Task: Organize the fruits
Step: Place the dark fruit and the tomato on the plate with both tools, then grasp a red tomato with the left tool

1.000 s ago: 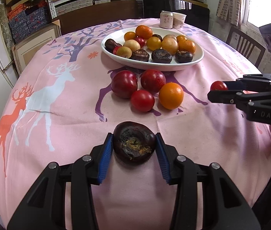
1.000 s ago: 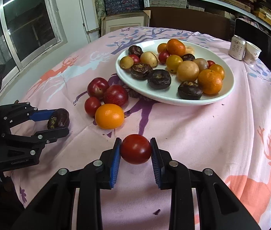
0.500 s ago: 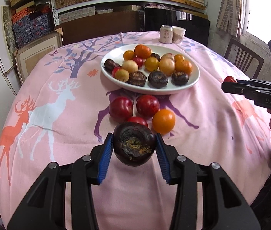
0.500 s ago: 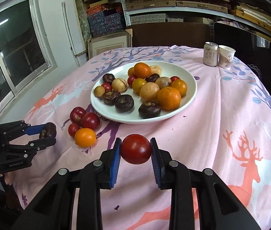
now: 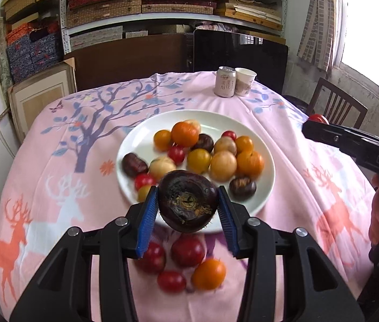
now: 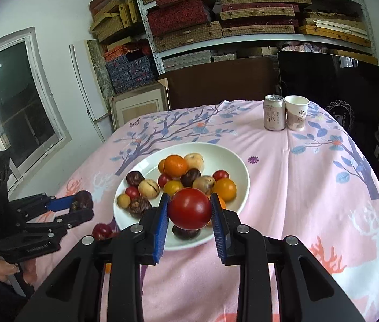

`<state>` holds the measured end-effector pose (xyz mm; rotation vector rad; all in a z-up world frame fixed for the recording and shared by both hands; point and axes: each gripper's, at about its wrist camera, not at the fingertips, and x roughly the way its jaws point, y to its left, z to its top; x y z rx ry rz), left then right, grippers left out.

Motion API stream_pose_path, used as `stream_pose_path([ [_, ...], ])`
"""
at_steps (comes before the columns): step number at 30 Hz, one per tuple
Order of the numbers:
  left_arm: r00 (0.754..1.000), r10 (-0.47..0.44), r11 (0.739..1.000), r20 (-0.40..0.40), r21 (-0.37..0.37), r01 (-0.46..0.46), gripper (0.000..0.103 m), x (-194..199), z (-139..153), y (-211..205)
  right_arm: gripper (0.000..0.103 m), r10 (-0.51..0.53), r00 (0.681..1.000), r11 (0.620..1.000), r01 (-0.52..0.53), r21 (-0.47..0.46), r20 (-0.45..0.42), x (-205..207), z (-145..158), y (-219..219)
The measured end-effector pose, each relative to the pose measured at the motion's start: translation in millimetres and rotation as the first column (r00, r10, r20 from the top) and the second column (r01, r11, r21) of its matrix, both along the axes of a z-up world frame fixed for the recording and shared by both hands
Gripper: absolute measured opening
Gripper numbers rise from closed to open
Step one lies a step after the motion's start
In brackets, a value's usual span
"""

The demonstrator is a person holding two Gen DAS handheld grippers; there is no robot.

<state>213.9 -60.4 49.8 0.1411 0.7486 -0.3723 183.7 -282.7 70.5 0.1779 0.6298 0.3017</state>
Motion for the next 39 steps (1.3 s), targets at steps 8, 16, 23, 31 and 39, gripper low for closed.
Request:
stream_pose_path([
  [8, 0.997, 0.012, 0.999, -0.08, 0.034, -0.009, 0.043, 60, -33, -26, 0.032, 0.028, 0.999, 0.997, -0.03, -0.069, -0.024, 73, -10, 35],
  [16, 0.997, 0.029, 0.999, -0.065, 0.02, -0.028, 0.062, 68, -44, -22, 0.05, 0.031, 0.997, 0.998, -0.035, -0.06, -0.064, 101, -41, 45],
  [23, 1.0, -0.017, 0.999, 0.024, 0.031, 0.017, 0.076, 6, -29, -2, 0.059, 0.015, 0.997, 1.0, -0.015, 0.009, -0.076, 65, -44, 18],
  [31, 1.0, 0.011, 0.996, -0.01, 0.094, -0.011, 0.076, -56, -55, 41, 0.069, -0.018, 0.995, 1.0, 0.021, 0.024, -0.1, 25, -66, 4],
  [39, 0.997, 0.04, 0.991, -0.066, 0.129, -0.031, 0.06, -61, -75, 48, 0.072, -0.03, 0.997, 0.999, 0.031, 0.012, -0.073, 7, -72, 2],
])
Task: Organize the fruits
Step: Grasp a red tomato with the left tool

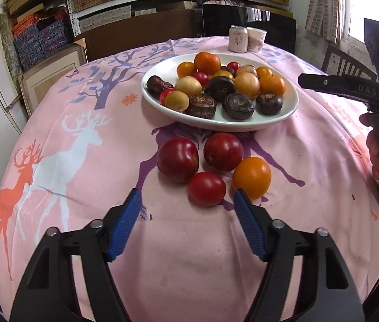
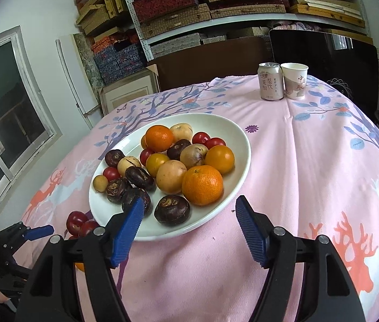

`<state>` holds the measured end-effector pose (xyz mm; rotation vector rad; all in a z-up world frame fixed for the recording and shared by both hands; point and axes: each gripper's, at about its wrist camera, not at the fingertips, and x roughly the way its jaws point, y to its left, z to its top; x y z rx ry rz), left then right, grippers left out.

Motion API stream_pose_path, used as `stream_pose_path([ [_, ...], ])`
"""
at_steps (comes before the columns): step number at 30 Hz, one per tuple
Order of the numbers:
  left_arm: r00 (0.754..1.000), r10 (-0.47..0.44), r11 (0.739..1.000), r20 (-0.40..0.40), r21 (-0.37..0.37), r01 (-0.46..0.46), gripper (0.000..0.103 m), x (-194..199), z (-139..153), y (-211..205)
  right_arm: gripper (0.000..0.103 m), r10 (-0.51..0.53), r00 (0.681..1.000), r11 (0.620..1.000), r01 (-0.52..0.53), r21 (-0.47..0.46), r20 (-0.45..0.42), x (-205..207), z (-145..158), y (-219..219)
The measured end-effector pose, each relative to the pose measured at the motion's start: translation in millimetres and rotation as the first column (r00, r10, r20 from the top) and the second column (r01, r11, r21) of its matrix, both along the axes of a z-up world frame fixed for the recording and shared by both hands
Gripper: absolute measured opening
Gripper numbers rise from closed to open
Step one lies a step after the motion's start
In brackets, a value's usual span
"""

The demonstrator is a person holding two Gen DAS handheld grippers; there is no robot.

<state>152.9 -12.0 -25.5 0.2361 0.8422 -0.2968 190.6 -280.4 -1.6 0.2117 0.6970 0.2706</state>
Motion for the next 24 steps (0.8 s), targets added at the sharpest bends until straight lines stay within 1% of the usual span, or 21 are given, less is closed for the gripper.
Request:
stream_pose_path([
  [1, 1.0, -0.005, 1.0, -0.024, 0.012, 0.005, 0.051, 3, -4, -2, 0.072, -0.002, 1.0, 1.0, 0.002, -0.003, -0.001, 0, -1, -1],
  [2, 0.999, -0.012, 1.0, -0.045, 0.014, 0.012, 0.05, 5, -7, -4, 0.072, -0.005, 1.0, 1.0, 0.004, -0.002, -0.003, 0, -3, -3],
  [3, 0.999, -0.016, 1.0, -0.049, 0.014, 0.017, 0.048, 6, -8, -6, 0.072, -0.006, 1.0, 1.0, 0.006, 0.003, -0.005, 0, -4, -5],
  [6, 0.998, -0.03, 0.999, -0.055, 0.021, 0.031, 0.037, 7, -9, -16, 0.072, 0.002, 1.0, 1.0, -0.002, 0.023, -0.016, 1, -6, -7],
  [9, 0.997, -0.036, 0.999, -0.067, 0.023, 0.038, 0.036, 13, -11, -24, 0.072, 0.021, 0.999, 1.0, -0.021, 0.015, -0.024, 2, -8, -3],
  [12, 0.998, -0.022, 1.0, -0.054, 0.02, 0.023, 0.036, 18, -10, -24, 0.072, 0.032, 0.999, 0.999, -0.032, 0.003, -0.016, 1, -8, 0],
  [14, 0.998, -0.014, 1.0, -0.065, 0.016, 0.016, 0.036, 22, -12, -24, 0.072, 0.038, 0.999, 0.999, -0.038, 0.0, -0.016, 1, -8, 0],
  [17, 0.998, -0.024, 1.0, -0.063, 0.01, 0.025, 0.036, 20, -11, -24, 0.072, 0.045, 0.999, 0.999, -0.045, -0.009, -0.019, 1, -9, 2],
  [18, 0.998, -0.033, 0.999, -0.061, 0.008, 0.034, 0.031, 18, -10, -24, 0.072, 0.049, 0.999, 0.999, -0.049, -0.014, -0.02, 1, -9, 3],
  [21, 0.997, -0.047, 0.999, -0.06, -0.02, 0.045, 0.031, 13, -7, -22, 0.072, 0.063, 0.998, 0.998, -0.064, -0.031, -0.019, 1, -9, 6],
  [24, 0.999, -0.015, 0.998, -0.045, -0.056, 0.012, 0.031, 7, -3, -12, 0.072, 0.089, 0.996, 0.995, -0.09, -0.049, -0.014, -1, -8, 11],
])
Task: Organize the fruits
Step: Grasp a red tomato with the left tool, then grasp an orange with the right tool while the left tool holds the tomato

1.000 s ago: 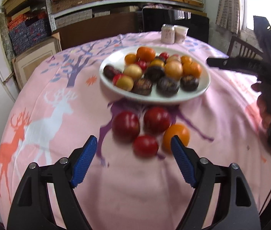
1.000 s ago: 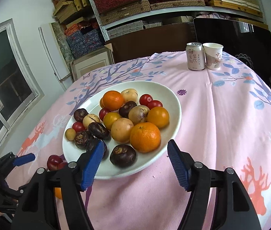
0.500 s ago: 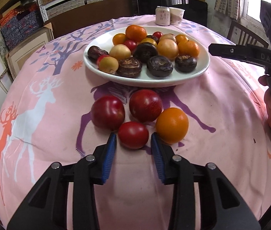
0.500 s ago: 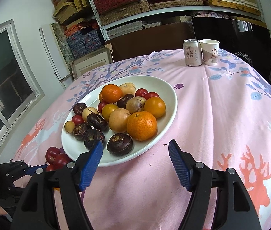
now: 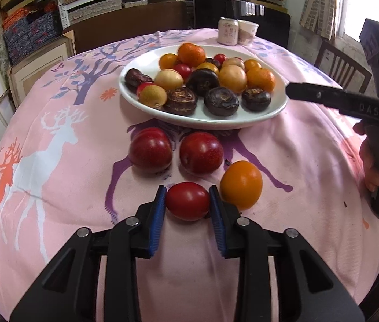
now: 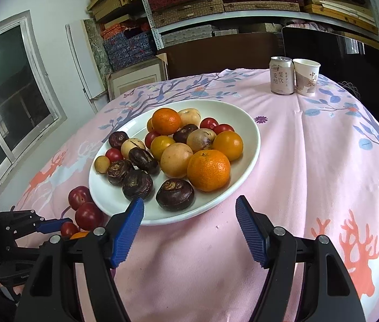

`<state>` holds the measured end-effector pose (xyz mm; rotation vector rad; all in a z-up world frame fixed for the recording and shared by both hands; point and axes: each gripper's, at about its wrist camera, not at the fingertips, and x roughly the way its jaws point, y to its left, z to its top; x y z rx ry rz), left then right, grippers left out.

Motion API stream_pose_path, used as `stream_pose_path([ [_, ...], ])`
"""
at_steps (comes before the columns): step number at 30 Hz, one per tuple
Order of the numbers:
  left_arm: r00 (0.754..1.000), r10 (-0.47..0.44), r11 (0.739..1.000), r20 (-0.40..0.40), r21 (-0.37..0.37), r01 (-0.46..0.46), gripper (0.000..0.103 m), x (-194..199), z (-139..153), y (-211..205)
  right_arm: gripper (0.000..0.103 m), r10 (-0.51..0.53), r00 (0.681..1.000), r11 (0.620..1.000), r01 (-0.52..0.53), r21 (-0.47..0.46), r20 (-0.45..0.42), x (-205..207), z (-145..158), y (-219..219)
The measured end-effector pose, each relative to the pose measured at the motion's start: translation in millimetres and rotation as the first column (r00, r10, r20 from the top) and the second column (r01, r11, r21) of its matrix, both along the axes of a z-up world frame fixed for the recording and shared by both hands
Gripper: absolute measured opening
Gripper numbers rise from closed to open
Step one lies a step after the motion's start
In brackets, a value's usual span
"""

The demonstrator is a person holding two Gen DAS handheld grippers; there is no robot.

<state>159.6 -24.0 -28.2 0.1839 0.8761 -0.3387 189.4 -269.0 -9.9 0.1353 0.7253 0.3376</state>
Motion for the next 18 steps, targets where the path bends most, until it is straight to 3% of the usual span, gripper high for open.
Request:
stream_pose_path([
  [7, 0.999, 0.052, 0.998, 0.003, -0.02, -0.052, 0.031, -12, 1, 15, 0.072, 0.184, 0.983, 0.98, -0.185, -0.075, -0.025, -18, -3, 45],
  [11, 0.999, 0.049, 0.999, -0.003, -0.024, -0.049, 0.031, -12, 0, 17, 0.071, 0.318, 0.947, 0.921, -0.321, -0.222, -0.046, -40, -10, 96],
  [16, 0.999, 0.048, 0.999, -0.01, -0.023, -0.049, 0.031, -12, -1, 18, 0.07, 0.322, 0.94, 0.917, -0.339, -0.211, -0.11, -36, -15, 115],
  [18, 0.999, 0.052, 0.998, -0.016, -0.025, -0.052, 0.031, -12, -2, 20, 0.065, 0.33, 0.935, 0.91, -0.351, -0.219, -0.128, -35, -16, 125],
])
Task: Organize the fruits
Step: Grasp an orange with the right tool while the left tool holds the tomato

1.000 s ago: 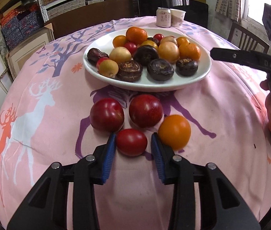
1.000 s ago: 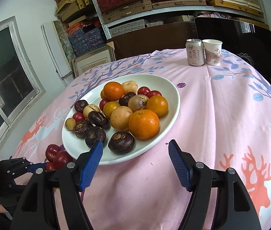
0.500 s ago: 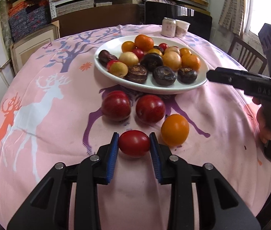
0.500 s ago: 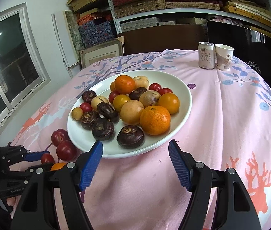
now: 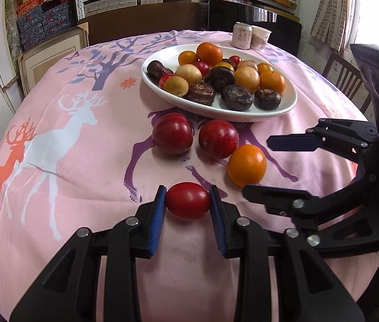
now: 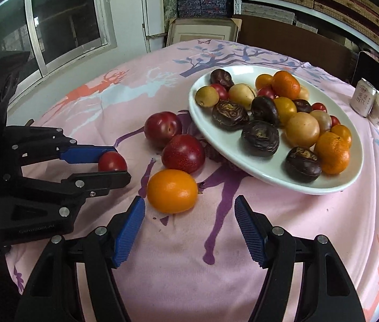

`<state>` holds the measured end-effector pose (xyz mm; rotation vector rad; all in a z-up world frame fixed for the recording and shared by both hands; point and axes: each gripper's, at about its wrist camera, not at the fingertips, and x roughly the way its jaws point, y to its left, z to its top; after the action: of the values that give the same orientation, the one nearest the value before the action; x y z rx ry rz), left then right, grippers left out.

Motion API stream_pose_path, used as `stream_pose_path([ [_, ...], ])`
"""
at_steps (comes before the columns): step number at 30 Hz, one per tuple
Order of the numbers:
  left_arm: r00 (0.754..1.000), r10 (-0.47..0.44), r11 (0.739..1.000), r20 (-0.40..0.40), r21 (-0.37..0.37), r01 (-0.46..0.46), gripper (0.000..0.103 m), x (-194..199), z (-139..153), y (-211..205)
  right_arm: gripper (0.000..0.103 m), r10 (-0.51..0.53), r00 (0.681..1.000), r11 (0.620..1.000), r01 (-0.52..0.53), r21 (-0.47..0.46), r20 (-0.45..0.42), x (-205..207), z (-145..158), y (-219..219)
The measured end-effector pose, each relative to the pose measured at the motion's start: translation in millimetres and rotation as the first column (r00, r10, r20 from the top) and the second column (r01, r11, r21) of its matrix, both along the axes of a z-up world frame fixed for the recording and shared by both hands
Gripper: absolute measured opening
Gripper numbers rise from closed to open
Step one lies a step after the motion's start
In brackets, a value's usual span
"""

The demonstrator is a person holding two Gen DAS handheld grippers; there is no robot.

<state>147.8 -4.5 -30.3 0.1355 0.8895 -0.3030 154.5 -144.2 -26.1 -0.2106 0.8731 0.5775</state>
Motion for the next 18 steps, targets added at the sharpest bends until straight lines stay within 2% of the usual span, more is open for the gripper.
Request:
stream_pose_path([
  [2, 1.0, 0.025, 1.0, -0.008, 0.009, -0.025, 0.031, 2, -2, 4, 0.06, 0.006, 1.0, 1.0, -0.006, -0.023, -0.004, 0, -2, 11],
  [4, 0.999, 0.033, 0.999, -0.025, -0.019, -0.034, 0.031, 4, -3, 9, 0.052, 0.011, 1.0, 0.999, -0.011, -0.035, -0.003, 1, -4, 18],
  [5, 0.999, 0.035, 0.999, -0.02, -0.013, -0.035, 0.031, 3, -3, 9, 0.045, 0.001, 1.0, 0.999, -0.001, -0.051, 0.003, 2, -5, 20],
  [18, 0.999, 0.029, 1.0, -0.017, 0.004, -0.029, 0.031, 1, -4, 7, 0.044, -0.026, 0.999, 0.999, 0.028, 0.025, -0.048, 3, -4, 5],
])
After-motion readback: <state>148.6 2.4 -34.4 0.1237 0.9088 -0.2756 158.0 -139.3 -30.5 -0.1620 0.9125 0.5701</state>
